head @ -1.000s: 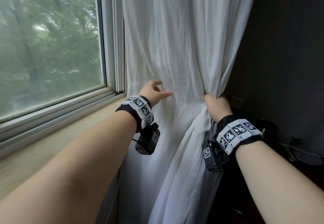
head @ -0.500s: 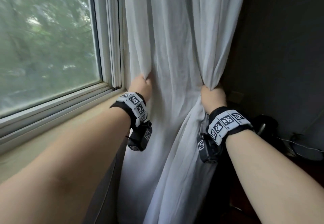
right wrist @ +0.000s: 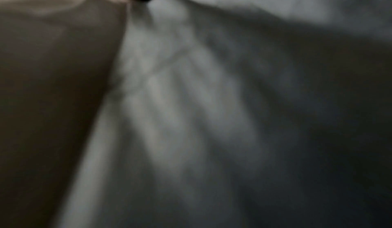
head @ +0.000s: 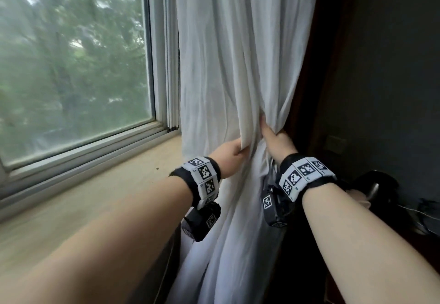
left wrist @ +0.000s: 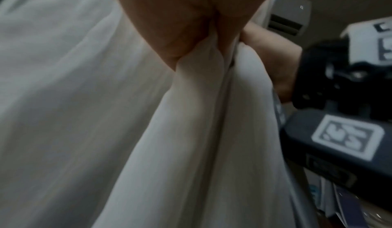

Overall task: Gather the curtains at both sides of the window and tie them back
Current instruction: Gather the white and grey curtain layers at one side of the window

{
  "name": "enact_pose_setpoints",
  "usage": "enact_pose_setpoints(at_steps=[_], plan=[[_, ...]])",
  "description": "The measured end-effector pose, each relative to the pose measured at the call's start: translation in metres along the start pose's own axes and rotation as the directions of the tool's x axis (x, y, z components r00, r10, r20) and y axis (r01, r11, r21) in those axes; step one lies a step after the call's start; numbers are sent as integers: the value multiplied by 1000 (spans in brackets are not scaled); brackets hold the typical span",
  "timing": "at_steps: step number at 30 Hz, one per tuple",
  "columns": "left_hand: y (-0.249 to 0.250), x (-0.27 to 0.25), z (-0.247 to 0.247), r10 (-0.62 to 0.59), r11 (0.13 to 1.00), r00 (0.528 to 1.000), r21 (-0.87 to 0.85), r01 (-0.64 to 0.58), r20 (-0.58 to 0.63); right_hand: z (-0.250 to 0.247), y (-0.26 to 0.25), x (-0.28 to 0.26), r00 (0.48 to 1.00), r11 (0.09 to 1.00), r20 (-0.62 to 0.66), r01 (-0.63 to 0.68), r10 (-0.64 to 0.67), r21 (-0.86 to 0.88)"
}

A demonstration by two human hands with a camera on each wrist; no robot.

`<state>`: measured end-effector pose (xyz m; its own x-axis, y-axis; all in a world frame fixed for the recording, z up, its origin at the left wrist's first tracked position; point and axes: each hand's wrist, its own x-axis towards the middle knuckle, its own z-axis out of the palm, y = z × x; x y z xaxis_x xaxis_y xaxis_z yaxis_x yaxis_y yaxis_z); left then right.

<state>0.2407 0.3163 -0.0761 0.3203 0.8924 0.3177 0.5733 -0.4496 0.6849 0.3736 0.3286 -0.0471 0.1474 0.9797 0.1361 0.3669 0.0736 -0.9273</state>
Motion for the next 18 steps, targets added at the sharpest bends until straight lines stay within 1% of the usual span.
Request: enact_pose_setpoints(at_steps=[2, 3, 4, 6, 7, 8, 10, 11, 12, 13, 14, 15, 16, 17, 18], plan=[[5, 0, 15, 101, 995, 994, -28, -100, 50, -4, 1, -5, 999, 999, 39, -10, 8, 51], [7, 0, 21, 133, 991, 989, -37, -130, 72, -7, 2, -7, 998, 998, 62, -22, 19, 56], [5, 3, 25, 145, 989, 984, -10, -144, 101, -10, 3, -8, 996, 998, 86, -33, 29, 49], [-1, 12, 30, 133, 977, 975, 142, -159, 177, -15, 3, -8, 993, 999, 116, -27, 25, 21], [-4, 15, 31, 127, 961, 969, 214, -173, 211, -17, 2, -6, 995, 1000, 94, -15, 14, 16], [-6, 18, 33, 127, 948, 963, 256, -188, 236, -18, 1, -2, 999, 1000, 39, 4, -4, 11], [-6, 18, 33, 160, 923, 942, 294, -249, 294, -21, -1, 5, 993, 999, -109, 39, -42, -28], [-5, 16, 31, 152, 917, 929, 304, -260, 338, -22, -2, 9, 986, 997, -159, 44, -54, -65], [-4, 14, 27, 111, 922, 920, 307, -236, 375, -23, -1, 13, 980, 994, -189, 40, -59, -104], [-4, 13, 19, 56, 934, 922, 306, -184, 384, -22, -2, 16, 978, 990, -203, 30, -58, -139], [-5, 13, 11, 4, 946, 942, 303, -113, 337, -22, 0, 21, 976, 986, -212, 19, -54, -163], [-8, 13, 0, -31, 955, 972, 292, -39, 232, -21, 2, 25, 974, 985, -221, 13, -52, -173], [-14, 14, -9, -56, 967, 995, 252, 34, 80, -21, 4, 28, 973, 983, -225, 18, -59, -182], [-20, 15, -19, -78, 979, 992, 181, 95, -97, -20, 5, 29, 973, 981, -221, 26, -69, -190], [-27, 18, -28, -111, 983, 956, 108, 145, -271, -20, 7, 31, 975, 981, -205, 44, -84, -190]])
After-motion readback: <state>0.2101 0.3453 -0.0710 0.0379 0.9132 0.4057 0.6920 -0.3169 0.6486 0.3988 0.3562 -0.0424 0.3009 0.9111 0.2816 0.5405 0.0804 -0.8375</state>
